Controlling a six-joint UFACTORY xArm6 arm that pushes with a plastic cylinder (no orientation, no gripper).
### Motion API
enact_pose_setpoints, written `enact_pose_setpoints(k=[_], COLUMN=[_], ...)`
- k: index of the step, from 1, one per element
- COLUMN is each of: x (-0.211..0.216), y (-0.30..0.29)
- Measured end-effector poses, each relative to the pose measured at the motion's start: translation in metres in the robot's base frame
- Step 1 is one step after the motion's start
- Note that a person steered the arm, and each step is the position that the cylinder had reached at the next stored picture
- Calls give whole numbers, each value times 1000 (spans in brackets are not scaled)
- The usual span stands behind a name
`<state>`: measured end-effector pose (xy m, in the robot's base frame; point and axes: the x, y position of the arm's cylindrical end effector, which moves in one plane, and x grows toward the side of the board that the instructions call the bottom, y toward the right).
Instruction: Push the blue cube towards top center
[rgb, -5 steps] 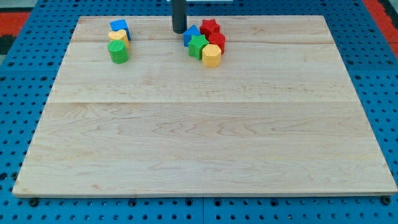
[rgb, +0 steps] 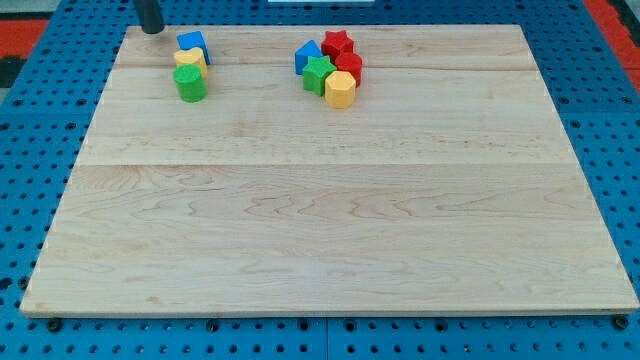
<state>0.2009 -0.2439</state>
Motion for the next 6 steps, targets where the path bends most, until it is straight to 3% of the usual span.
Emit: enact_pose_setpoints(k=[2,6], x=[26,53], y=[5,101])
